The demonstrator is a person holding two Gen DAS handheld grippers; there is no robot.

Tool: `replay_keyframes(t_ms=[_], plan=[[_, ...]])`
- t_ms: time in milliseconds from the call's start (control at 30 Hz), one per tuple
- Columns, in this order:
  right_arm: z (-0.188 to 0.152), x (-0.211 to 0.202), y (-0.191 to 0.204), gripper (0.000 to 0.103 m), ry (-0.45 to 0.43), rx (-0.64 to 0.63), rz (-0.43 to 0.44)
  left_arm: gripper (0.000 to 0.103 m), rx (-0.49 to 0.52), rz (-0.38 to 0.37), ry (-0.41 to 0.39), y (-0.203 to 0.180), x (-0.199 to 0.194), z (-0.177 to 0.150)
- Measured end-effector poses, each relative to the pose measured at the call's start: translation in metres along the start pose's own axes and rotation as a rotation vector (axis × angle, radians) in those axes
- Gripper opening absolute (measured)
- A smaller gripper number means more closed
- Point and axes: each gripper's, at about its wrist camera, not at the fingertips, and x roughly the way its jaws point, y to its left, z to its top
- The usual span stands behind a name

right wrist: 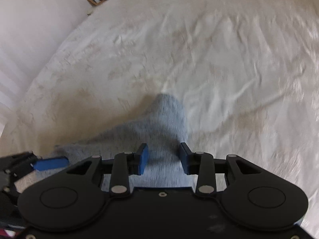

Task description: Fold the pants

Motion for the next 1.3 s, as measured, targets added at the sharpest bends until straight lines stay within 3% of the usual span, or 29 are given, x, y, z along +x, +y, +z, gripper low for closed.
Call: replay_keyframes(t_ms=[167,367,500,600,767,867,1000,1100,1200,1300], plan=[[-0.036,0.002,-0.005,0.039,0.036,0.022,0.009,0.074,0.070,-0.007,0.006,0.001,-0.010,-0.022],[-0.065,-0.014,0.001,0.039,0.066,-0.019,0.006,0.074,0.021,-0.037,0.008,0.012,-0.021,-0.037],[-0.044,-0.032,0.003,0.042,-0.067,0.000,0.010,0.074,0.010,-0.030,-0.007,0.011,-0.022,-0.041],[-0.016,-0.022,0.008,0.046,-0.088,-0.017,0.001,0.075,-0.009,-0.031,-0.020,0.011,-0.021,-0.043],[0.020,0.024,0.022,0.042,-0.009,-0.146,-0.092,0.075,-0.014,-0.049,-0.039,0.014,-0.026,-0.054],[0.035,0.052,0.008,0.047,0.051,-0.087,-0.127,0.075,-0.008,-0.066,-0.041,0.018,-0.033,-0.066],[0.039,0.059,0.008,0.051,0.057,-0.100,-0.129,0.075,0.021,-0.071,-0.032,0.019,-0.045,-0.069],[0.039,0.039,0.012,0.051,-0.014,-0.103,-0.117,0.075,0.003,-0.073,-0.056,0.021,-0.059,-0.056],[0.033,0.010,0.032,0.051,-0.109,-0.184,-0.093,0.075,-0.067,-0.074,-0.128,0.034,-0.068,-0.040],[0.021,0.012,0.056,0.051,-0.083,-0.273,-0.064,0.075,-0.149,-0.038,-0.111,0.056,-0.050,-0.031]])
